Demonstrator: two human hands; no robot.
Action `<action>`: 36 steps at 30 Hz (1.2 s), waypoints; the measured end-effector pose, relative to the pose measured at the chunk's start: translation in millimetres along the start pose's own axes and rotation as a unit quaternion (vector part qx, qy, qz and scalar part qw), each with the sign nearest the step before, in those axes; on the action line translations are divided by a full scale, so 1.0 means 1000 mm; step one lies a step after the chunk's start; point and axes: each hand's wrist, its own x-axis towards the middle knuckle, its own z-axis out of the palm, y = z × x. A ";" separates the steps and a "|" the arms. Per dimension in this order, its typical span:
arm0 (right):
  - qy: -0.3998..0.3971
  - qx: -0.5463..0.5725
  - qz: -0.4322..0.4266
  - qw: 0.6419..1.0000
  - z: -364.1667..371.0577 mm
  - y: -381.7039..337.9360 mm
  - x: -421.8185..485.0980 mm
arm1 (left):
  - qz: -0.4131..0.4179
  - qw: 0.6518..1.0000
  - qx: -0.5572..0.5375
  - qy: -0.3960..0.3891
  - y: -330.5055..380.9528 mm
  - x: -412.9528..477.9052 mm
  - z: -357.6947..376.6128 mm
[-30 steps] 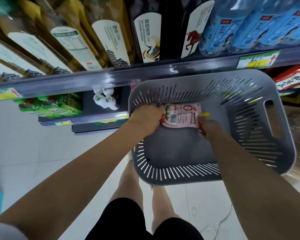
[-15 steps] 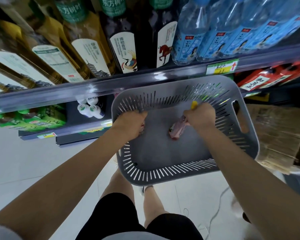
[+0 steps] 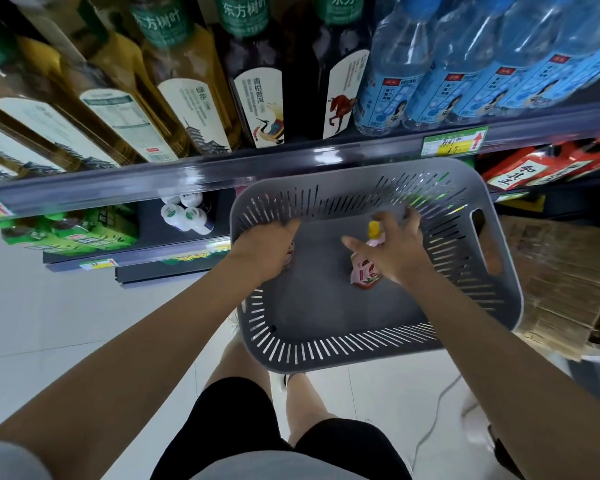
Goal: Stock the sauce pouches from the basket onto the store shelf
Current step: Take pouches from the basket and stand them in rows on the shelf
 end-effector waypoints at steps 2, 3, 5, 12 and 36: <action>-0.068 0.035 -0.012 0.997 -0.004 0.012 0.003 | -0.030 0.999 -0.024 -0.003 0.002 -0.001 -0.004; -0.090 0.045 -0.019 0.995 -0.005 0.017 0.004 | -0.042 0.998 -0.043 -0.007 0.003 -0.001 -0.006; -0.123 0.039 -0.031 0.991 -0.010 0.022 0.007 | -0.058 0.995 -0.072 -0.021 0.005 -0.002 -0.012; -0.235 0.040 -0.002 0.971 -0.025 0.026 0.020 | -0.109 0.991 -0.029 -0.067 0.011 -0.003 -0.024; -0.142 -0.146 -0.130 0.970 -0.030 0.033 0.003 | 0.063 0.983 -0.123 0.117 0.034 -0.016 -0.077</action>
